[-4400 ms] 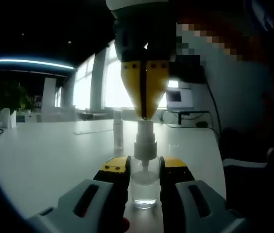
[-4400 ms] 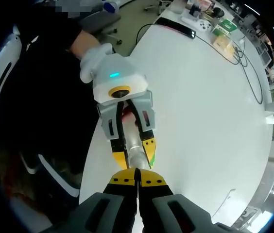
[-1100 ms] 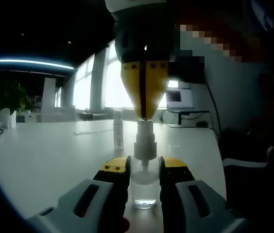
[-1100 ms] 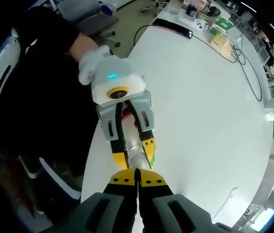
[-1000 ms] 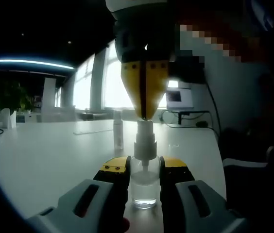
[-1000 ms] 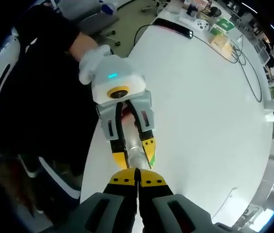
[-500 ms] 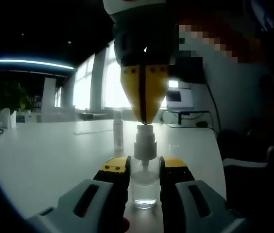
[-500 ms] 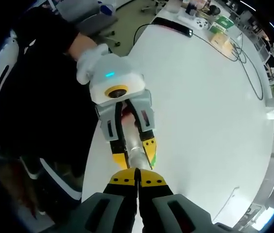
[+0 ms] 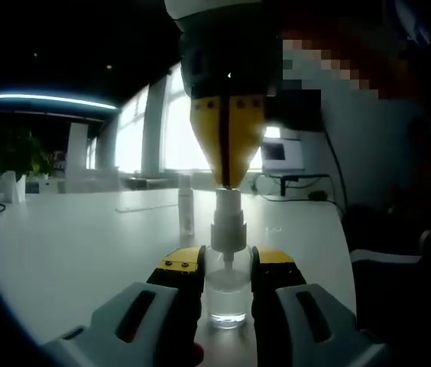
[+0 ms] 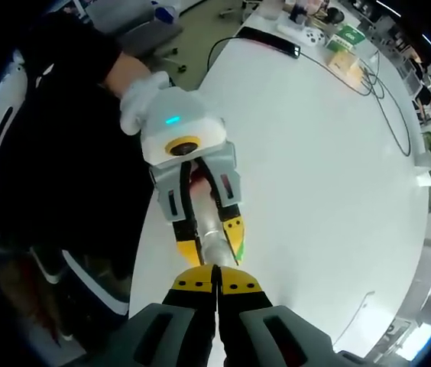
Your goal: Clamp pump bottle remove cover press pump head put on cover
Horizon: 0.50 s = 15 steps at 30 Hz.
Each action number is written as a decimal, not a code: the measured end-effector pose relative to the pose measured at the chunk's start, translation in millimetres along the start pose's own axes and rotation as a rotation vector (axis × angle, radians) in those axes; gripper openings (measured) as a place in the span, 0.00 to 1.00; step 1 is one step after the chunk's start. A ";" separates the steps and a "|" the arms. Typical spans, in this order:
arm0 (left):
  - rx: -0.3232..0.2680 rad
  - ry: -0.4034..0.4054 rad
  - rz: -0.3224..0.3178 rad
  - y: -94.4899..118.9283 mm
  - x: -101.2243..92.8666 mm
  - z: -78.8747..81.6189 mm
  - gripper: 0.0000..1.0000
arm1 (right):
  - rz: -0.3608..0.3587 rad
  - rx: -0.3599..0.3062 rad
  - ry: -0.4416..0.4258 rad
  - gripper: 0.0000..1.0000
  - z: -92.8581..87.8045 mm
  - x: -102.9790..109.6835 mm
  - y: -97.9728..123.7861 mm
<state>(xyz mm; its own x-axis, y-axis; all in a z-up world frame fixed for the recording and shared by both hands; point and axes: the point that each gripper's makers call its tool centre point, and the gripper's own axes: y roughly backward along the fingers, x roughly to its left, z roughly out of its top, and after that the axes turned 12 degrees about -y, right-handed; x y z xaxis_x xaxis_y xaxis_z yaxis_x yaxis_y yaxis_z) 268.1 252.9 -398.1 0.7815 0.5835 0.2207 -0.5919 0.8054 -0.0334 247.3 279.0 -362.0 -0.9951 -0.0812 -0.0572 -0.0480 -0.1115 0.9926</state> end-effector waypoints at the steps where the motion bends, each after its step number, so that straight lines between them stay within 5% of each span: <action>1: 0.000 0.000 0.000 -0.1 0.4 -0.3 0.15 | 0.001 0.000 0.001 0.00 0.0 -0.1 0.1; 15: 0.000 -0.004 0.000 -0.7 0.0 0.1 0.15 | 0.012 -0.007 -0.004 0.00 -0.5 -0.3 0.2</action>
<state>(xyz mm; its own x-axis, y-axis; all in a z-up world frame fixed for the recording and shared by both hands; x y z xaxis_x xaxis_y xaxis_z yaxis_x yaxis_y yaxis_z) 268.5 252.3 -398.0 0.7811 0.5828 0.2241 -0.5915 0.8056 -0.0336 247.6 278.5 -361.9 -0.9959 -0.0781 -0.0448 -0.0355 -0.1170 0.9925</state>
